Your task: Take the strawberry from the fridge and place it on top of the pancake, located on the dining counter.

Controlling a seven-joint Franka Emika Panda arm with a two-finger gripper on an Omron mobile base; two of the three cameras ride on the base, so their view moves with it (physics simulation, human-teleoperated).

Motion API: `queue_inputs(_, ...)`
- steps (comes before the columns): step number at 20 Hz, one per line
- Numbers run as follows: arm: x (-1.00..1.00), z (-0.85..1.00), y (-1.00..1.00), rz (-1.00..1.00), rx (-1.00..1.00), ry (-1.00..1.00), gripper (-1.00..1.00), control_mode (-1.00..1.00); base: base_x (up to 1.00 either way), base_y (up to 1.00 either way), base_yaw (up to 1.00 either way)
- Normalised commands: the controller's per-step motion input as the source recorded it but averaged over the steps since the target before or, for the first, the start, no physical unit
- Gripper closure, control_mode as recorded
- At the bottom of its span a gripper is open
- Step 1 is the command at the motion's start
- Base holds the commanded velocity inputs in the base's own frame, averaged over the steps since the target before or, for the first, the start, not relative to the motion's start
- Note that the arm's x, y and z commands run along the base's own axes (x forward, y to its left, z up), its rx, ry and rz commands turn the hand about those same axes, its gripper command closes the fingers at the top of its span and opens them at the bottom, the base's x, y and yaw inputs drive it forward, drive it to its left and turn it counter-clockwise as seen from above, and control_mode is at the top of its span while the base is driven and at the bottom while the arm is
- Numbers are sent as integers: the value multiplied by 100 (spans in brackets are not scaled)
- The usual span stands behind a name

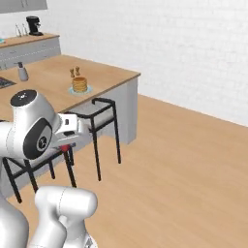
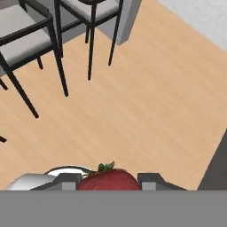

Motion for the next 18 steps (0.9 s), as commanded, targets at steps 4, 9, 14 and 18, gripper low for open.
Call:
queue_inputs(4,0,0,0,0,0,0,100,100,100,-57,38)
queue_inputs(9,0,0,0,0,0,0,100,100,100,-66,36)
queue_inputs(14,0,0,0,0,0,0,100,100,100,-38,40)
queue_inputs(18,0,0,0,0,0,0,100,100,100,-22,43)
